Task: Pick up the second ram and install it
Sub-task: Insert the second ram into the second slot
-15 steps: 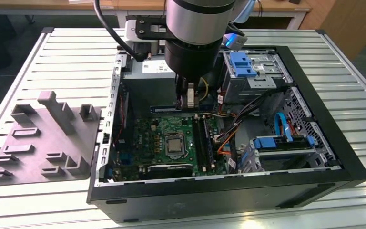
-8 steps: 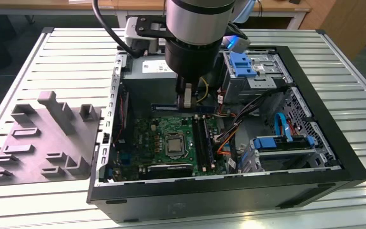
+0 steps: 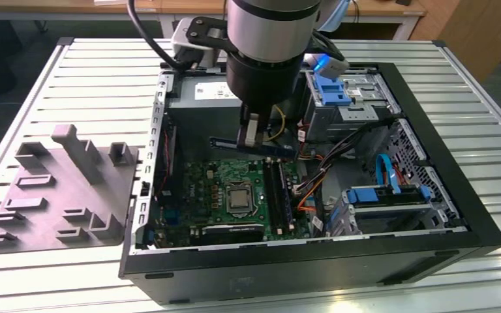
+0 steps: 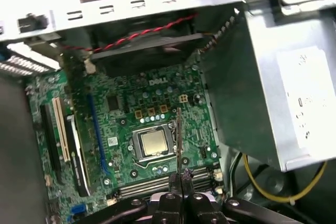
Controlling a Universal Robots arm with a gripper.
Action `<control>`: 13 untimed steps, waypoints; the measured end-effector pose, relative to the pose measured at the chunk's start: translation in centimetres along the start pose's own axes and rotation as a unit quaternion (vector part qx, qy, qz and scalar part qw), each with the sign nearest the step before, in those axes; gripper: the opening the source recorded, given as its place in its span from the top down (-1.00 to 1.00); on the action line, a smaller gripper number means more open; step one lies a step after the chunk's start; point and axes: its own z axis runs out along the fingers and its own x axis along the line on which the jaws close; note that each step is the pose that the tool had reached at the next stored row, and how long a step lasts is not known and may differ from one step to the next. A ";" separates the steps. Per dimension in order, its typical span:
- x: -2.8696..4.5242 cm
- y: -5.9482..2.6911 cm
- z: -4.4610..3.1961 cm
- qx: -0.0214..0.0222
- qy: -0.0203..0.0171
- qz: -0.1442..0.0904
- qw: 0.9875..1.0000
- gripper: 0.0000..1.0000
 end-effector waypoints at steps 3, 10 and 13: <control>0.00 0.00 0.02 0.003 -0.002 0.027 1.000 0.76; 0.01 -0.01 0.09 0.009 -0.005 0.090 0.996 0.76; 0.01 -0.01 0.12 0.011 -0.007 0.118 0.993 0.76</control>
